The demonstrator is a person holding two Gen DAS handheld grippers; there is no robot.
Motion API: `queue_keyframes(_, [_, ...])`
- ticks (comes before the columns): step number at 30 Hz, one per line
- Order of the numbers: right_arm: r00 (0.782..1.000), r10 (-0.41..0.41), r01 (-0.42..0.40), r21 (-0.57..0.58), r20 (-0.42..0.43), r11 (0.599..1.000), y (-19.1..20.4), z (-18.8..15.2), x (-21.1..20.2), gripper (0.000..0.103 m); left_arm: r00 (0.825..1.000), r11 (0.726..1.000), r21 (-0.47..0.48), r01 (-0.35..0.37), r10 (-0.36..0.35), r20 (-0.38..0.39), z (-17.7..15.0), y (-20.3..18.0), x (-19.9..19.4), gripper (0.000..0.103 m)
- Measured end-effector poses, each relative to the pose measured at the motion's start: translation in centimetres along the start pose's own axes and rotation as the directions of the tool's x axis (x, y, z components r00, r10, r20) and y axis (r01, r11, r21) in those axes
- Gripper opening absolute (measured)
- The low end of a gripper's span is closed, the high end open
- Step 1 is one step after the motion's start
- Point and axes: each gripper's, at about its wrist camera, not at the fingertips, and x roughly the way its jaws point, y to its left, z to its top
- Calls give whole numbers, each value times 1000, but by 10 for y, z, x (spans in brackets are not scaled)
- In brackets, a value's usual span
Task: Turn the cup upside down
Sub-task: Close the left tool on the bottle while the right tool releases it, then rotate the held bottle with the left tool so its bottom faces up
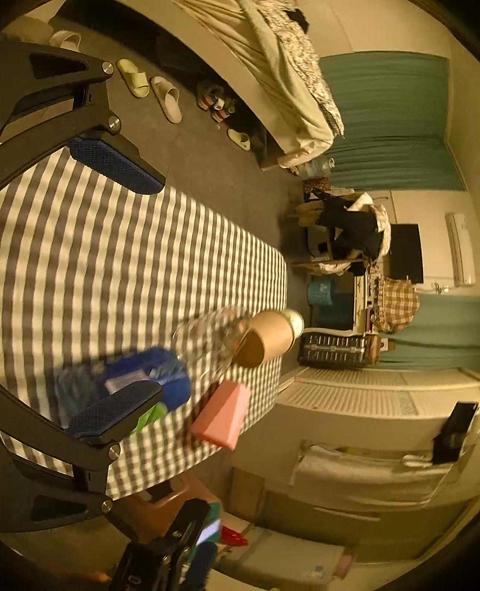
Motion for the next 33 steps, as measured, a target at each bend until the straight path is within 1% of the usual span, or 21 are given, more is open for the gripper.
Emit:
queue_keyframes(5, [1000,-9,8,21,20,1000,-28,-8,-5,93,1000,1000,27,11,-11,-2,-9,-26,-4,103])
queue_keyframes(11, [999,-32,31,21,42,999,-44,-22,-8,93,998,999,19,47,-46,-52,-29,-53,6,103])
queue_keyframes(14, [999,-19,17,51,28,999,-56,-34,-3,93,993,996,32,84,-81,-84,-39,-62,14,103])
queue_keyframes(18, [1000,-22,22,92,2,996,-73,-49,4,93,988,993,42,109,-103,-117,-51,-74,25,103])
queue_keyframes(21, [1000,-24,26,134,-13,991,-88,-58,9,93,984,993,43,109,-101,-144,-59,-82,36,103])
queue_keyframes(24, [999,-32,36,157,-25,987,-99,-63,15,93,986,995,40,90,-84,-145,-63,-84,48,103])
queue_keyframes(26, [999,-34,39,162,-31,986,-102,-64,17,93,990,996,46,79,-72,-125,-63,-83,53,98])
queue_keyframes(27, [999,-33,38,164,-36,986,-103,-65,20,93,991,996,60,71,-63,-120,-63,-84,56,93])
queue_keyframes(28, [999,-31,38,165,-40,986,-103,-65,22,93,990,995,76,67,-56,-129,-63,-85,61,84])
queue_keyframes(30, [998,-25,33,161,-51,986,-103,-66,27,93,987,993,89,83,-69,-148,-63,-83,65,72])
queue_keyframes(33, [998,-19,29,156,-61,987,-101,-68,34,93,987,991,107,84,-68,-146,-60,-82,64,72])
